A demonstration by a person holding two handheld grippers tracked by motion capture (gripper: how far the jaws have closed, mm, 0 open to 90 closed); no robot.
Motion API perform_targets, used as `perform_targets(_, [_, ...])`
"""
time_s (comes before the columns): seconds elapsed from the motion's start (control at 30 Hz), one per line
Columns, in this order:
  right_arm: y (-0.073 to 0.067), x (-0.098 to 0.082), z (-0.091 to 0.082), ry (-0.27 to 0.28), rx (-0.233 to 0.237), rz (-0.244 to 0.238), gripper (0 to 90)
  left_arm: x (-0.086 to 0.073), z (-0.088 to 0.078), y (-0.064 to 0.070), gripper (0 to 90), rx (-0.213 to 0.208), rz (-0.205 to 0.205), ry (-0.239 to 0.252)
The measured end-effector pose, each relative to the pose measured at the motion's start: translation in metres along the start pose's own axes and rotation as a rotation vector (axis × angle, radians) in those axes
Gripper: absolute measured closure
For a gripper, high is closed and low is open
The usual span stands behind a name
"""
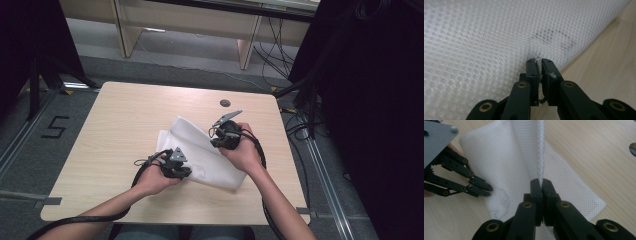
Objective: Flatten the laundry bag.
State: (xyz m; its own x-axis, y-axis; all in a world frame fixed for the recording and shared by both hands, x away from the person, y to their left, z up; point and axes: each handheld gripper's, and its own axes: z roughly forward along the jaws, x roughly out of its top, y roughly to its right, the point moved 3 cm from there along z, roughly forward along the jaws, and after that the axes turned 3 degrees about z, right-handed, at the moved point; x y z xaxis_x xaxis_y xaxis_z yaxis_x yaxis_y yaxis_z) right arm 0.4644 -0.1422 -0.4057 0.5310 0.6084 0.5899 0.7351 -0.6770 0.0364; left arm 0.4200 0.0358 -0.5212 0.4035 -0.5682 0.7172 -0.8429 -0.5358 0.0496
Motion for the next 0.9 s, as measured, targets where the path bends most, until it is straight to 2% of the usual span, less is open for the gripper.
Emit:
perform_targets(0.03, [-0.002,0.000,-0.002,-0.003,0.014,0.024,89.8,0.000,-0.002,0.001,83.5,0.006,0.003,-0.006])
perform_targets(0.1, [-0.001,0.000,-0.004,-0.007,0.005,0.006,89.8,0.000,-0.005,0.006,84.3,-0.003,0.008,-0.014])
perform_targets(0.13, [-0.001,0.000,-0.005,-0.002,0.007,0.013,89.8,0.000,-0.005,0.006,84.6,-0.003,0.008,-0.014])
perform_targets(0.2, [0.000,-0.001,-0.006,0.004,0.009,0.015,89.8,0.000,-0.007,0.014,84.3,-0.023,0.016,-0.020])
perform_targets(0.3, [-0.001,-0.002,-0.009,-0.002,0.013,0.046,89.8,0.000,-0.007,0.019,85.0,-0.017,0.040,-0.035])
perform_targets(0.33, [-0.001,-0.002,-0.009,0.006,0.014,0.034,89.8,0.000,-0.007,0.019,85.2,-0.017,0.040,-0.035])
perform_targets(0.37, [-0.002,-0.003,-0.010,0.006,0.015,0.043,89.8,0.000,-0.007,0.018,85.5,-0.013,0.040,-0.030])
perform_targets(0.4, [-0.003,-0.003,-0.011,0.004,0.014,0.044,89.8,0.001,-0.006,0.015,85.7,-0.002,0.040,-0.032])
perform_targets(0.43, [-0.004,-0.004,-0.012,0.001,0.024,0.036,89.8,0.001,-0.005,0.008,85.8,0.004,0.021,-0.023])
perform_targets(0.47, [-0.002,-0.004,-0.012,0.018,0.015,0.002,89.8,0.000,-0.004,0.004,85.8,0.008,-0.005,-0.016])
perform_targets(0.5, [-0.005,-0.004,-0.013,0.010,0.026,0.023,89.8,0.000,-0.003,0.000,85.9,0.022,-0.022,-0.011])
perform_targets(0.53, [-0.005,-0.004,-0.013,0.016,0.022,0.013,89.8,-0.001,-0.002,-0.004,86.0,0.030,-0.031,-0.007])
perform_targets(0.57, [-0.006,-0.004,-0.015,0.009,0.027,0.026,89.8,-0.001,-0.002,-0.007,86.1,0.042,-0.032,-0.007])
perform_targets(0.63, [-0.007,-0.003,-0.017,0.009,0.021,0.024,89.9,-0.002,-0.001,-0.012,86.0,0.044,-0.034,0.001])
perform_targets(0.67, [-0.006,-0.002,-0.016,0.018,0.022,0.010,89.8,-0.002,0.000,-0.013,85.9,0.045,-0.053,0.006])
perform_targets(0.77, [-0.008,-0.001,-0.016,0.017,0.023,0.023,89.9,-0.002,0.001,-0.015,84.7,0.044,-0.052,0.010])
perform_targets(0.8, [-0.007,0.000,-0.017,0.011,0.027,0.003,89.9,-0.002,0.000,-0.014,84.3,0.039,-0.057,0.014])
perform_targets(0.87, [-0.008,0.001,-0.016,0.018,0.023,0.004,89.9,-0.002,-0.001,-0.014,83.2,0.032,-0.038,0.013])
perform_targets(0.9, [-0.009,0.000,-0.016,0.017,0.027,0.005,89.8,-0.002,-0.003,-0.013,82.8,0.028,-0.042,0.014])
